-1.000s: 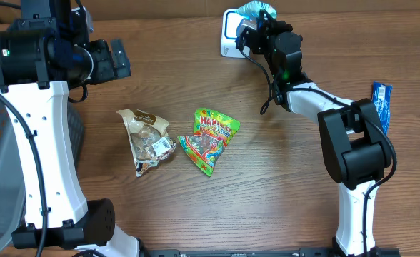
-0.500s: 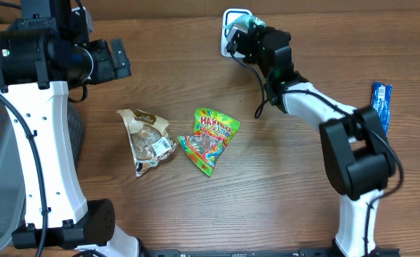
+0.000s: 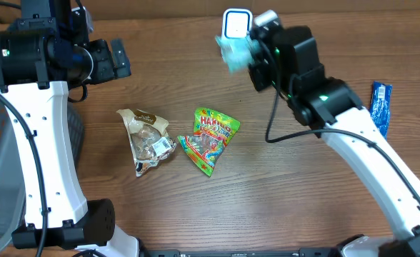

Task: Scan the item barcode
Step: 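Carry the wipes pack to the right edge and release it beside the blue bar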

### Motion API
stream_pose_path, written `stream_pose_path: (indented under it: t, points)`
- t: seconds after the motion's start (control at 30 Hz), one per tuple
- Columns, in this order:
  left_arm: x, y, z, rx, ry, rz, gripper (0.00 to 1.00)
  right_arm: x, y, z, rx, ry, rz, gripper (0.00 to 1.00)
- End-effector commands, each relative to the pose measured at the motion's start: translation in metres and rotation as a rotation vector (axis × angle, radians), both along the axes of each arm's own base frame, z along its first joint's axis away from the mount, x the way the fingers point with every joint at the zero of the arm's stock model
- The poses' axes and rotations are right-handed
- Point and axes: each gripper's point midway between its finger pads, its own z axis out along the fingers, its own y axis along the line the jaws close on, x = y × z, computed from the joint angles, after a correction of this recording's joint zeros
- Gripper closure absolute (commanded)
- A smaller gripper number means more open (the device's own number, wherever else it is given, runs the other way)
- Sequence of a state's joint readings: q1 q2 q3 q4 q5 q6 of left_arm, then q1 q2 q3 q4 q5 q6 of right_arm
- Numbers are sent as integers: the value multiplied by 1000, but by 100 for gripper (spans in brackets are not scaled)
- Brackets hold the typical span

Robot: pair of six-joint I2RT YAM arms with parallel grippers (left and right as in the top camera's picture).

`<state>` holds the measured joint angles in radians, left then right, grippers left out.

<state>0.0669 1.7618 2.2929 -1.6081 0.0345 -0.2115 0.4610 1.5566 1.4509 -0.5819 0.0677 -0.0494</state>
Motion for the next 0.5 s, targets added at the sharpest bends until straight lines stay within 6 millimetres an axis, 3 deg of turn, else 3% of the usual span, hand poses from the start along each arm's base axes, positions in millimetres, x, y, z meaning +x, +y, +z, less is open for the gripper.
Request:
stream_pose_path:
  t: [0.0,0.2,0.23,0.47]
  points:
    - [-3,-3,6,-16,-18,6,0,-14,-34,-16,131,174,-258,96]
    - [-3,-3,6,-16,-18,6,0,-31,-99,-56,252,391,-637,96]
    - [-3,-3,6,-16,-18,6,0,-33,-125,-67,291,439,-739,96]
    - [-3,-3,6,-16,-18,6,0,-32,-199,-96,463,566,-905,96]
